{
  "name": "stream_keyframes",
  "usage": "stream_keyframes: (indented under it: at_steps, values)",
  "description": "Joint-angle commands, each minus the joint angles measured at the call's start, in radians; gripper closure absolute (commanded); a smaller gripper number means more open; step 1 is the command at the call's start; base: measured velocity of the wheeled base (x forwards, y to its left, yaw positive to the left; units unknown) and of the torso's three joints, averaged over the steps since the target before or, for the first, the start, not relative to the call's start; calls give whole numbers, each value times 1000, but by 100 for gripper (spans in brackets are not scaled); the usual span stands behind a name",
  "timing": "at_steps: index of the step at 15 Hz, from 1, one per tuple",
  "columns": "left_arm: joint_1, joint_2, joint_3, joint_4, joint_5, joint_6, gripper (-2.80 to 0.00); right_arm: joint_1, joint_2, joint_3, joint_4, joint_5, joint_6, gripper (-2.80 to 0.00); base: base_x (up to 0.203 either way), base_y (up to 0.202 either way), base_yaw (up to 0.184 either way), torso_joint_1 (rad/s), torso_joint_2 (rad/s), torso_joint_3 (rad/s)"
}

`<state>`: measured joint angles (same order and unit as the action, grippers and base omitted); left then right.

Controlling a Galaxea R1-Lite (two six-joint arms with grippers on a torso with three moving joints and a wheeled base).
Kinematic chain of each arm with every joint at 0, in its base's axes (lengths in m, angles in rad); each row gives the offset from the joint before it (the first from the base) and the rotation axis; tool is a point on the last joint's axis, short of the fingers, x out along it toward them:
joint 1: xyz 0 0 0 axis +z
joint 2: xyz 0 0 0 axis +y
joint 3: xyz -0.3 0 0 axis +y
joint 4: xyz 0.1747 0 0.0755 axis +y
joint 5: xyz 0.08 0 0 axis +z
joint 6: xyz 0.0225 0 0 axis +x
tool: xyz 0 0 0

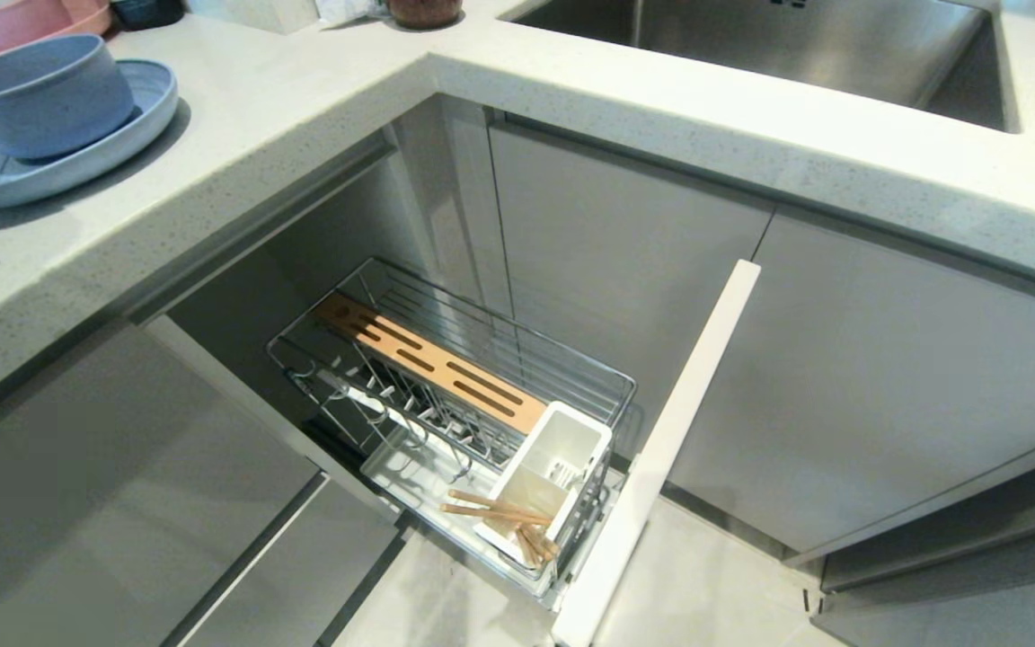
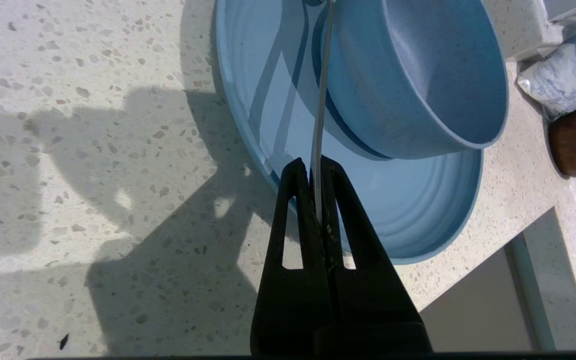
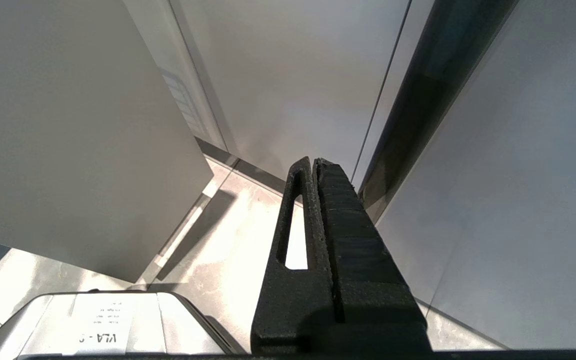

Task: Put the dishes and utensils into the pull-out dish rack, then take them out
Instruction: Take the spoon out of the cupboard, then take the chopsticks out of the cupboard

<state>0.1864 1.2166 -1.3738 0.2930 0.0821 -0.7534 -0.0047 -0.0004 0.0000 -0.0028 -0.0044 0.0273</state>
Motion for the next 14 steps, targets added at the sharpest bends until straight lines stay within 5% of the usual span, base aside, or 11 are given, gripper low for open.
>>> stream_keyframes:
  at_steps: [1,2,3,14]
  values:
    - [4,0,9,3,1,-4,0,0,-4,2,0,0,0,0,0,0,0,0,0,0]
    - [5,0,9,3,1,-4,0,0,-4,2,0,0,0,0,0,0,0,0,0,0]
    - [7,0,9,3,1,-4,-280,0,-4,2,0,0,0,0,0,0,0,0,0,0]
    - [11,-58,-38,2,6,39,-280,0,-4,2,0,0,0,0,0,0,0,0,0,0]
